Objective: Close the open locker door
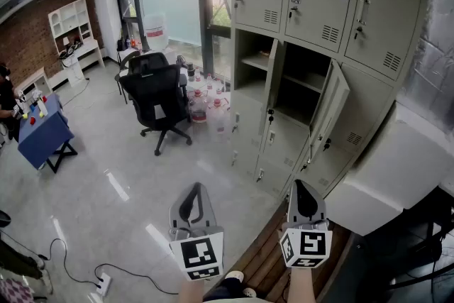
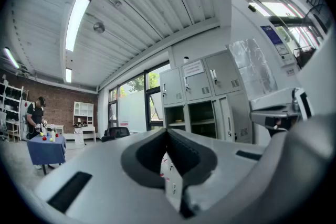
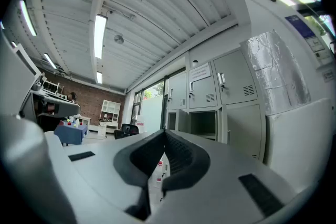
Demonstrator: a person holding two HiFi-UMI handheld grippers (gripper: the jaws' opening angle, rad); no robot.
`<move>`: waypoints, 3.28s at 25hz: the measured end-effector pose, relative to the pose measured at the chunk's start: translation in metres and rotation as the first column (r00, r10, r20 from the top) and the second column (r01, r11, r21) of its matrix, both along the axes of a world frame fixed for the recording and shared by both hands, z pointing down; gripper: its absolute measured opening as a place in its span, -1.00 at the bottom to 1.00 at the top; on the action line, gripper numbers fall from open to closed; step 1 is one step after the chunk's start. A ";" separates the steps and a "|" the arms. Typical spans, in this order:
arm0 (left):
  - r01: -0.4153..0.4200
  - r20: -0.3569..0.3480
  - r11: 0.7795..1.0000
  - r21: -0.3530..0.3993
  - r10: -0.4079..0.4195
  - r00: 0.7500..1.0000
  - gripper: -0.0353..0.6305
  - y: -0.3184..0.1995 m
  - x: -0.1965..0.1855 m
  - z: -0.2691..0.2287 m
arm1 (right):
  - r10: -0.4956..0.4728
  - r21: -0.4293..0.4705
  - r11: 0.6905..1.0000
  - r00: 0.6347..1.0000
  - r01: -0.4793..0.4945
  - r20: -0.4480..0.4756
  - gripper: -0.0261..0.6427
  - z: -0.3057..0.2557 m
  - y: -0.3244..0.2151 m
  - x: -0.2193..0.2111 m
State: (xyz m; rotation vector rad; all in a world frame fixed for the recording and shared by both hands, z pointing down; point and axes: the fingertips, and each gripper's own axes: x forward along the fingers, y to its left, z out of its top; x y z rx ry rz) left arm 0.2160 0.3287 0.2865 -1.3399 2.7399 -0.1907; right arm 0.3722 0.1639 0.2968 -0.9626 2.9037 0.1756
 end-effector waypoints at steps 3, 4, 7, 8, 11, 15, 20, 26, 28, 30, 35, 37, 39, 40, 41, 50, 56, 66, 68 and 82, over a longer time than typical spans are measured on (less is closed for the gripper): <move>-0.004 0.002 1.000 0.000 0.004 1.000 -0.89 -0.001 0.000 -0.001 | 0.003 0.000 1.000 1.000 -0.003 -0.001 -0.87 0.000 -0.001 0.000; -0.004 0.003 1.000 0.000 0.004 1.000 -0.89 -0.001 0.000 -0.001 | 0.003 -0.001 1.000 1.000 -0.003 -0.001 -0.87 0.000 -0.001 -0.001; -0.005 0.004 1.000 0.001 0.005 1.000 -0.89 -0.002 -0.002 -0.001 | 0.004 -0.003 1.000 1.000 -0.004 0.000 -0.87 0.000 -0.002 -0.002; -0.004 0.004 1.000 0.001 0.004 1.000 -0.89 -0.002 -0.002 -0.001 | 0.004 -0.004 1.000 1.000 -0.004 0.000 -0.87 0.000 -0.003 -0.002; -0.002 0.002 1.000 0.001 0.002 1.000 -0.89 -0.003 -0.004 -0.001 | 0.001 -0.009 1.000 1.000 -0.001 0.004 -0.87 0.000 -0.004 -0.003; -0.005 -0.003 1.000 -0.002 0.005 1.000 -0.89 -0.008 -0.007 0.001 | -0.013 -0.033 0.999 0.999 0.014 0.031 -0.87 0.001 -0.007 -0.006; -0.010 -0.006 1.000 0.000 0.010 1.000 -0.89 -0.014 -0.013 0.003 | -0.007 -0.001 1.000 1.000 0.007 0.008 -0.86 0.002 -0.012 -0.012; -0.015 -0.008 1.000 0.002 0.015 1.000 -0.89 -0.026 -0.024 0.003 | -0.037 -0.008 0.999 0.999 0.037 0.011 -0.53 0.002 -0.019 -0.029; -0.015 -0.007 1.000 0.003 0.015 1.000 -0.89 -0.031 -0.029 0.003 | -0.060 -0.004 0.998 0.998 0.060 0.004 -0.32 0.002 -0.022 -0.037; -0.017 -0.005 1.000 0.006 0.017 1.000 -0.89 -0.036 -0.035 0.004 | -0.066 0.001 0.998 0.998 0.066 0.000 -0.30 0.002 -0.025 -0.045; -0.029 0.000 1.000 0.009 0.029 1.000 -0.89 -0.049 -0.050 0.006 | -0.078 -0.009 0.997 0.997 0.078 0.000 -0.23 0.006 -0.032 -0.062; -0.033 -0.001 0.999 0.006 0.033 0.999 -0.89 -0.053 -0.055 0.009 | -0.078 -0.015 0.997 0.997 0.078 -0.001 -0.22 0.010 -0.034 -0.069; -0.039 -0.004 0.999 0.003 0.039 0.999 -0.89 -0.056 -0.060 0.012 | -0.080 -0.020 0.997 0.997 0.080 -0.009 -0.22 0.013 -0.036 -0.075; -0.041 -0.006 0.999 0.000 0.041 0.999 -0.89 -0.058 -0.063 0.014 | -0.081 -0.023 0.997 0.997 0.080 -0.016 -0.22 0.015 -0.037 -0.079; -0.043 -0.010 0.999 -0.003 0.043 0.999 -0.89 -0.060 -0.065 0.015 | -0.081 -0.025 0.996 0.996 0.080 -0.024 -0.22 0.017 -0.037 -0.081; -0.037 -0.032 0.999 -0.021 0.036 0.999 -0.89 -0.081 -0.089 0.024 | -0.071 -0.061 0.996 0.997 0.069 -0.030 -0.21 0.027 -0.063 -0.103; 0.001 -0.061 1.000 -0.009 -0.001 0.998 -0.89 -0.105 -0.109 0.026 | -0.103 -0.076 0.992 0.995 0.102 -0.009 -0.22 0.026 -0.094 -0.128; 0.074 -0.036 0.997 -0.020 -0.074 0.997 -0.89 -0.169 -0.154 0.022 | -0.159 -0.048 0.986 0.987 0.159 0.009 -0.22 0.014 -0.172 -0.181; 0.090 -0.039 0.996 -0.019 -0.091 0.995 -0.89 -0.181 -0.162 0.021 | -0.175 -0.049 0.983 0.985 0.175 0.004 -0.22 0.014 -0.188 -0.192; 0.173 -0.043 0.984 -0.032 -0.174 0.984 -0.89 -0.249 -0.199 0.023 | -0.262 -0.102 0.961 0.964 0.257 -0.036 -0.22 0.033 -0.269 -0.251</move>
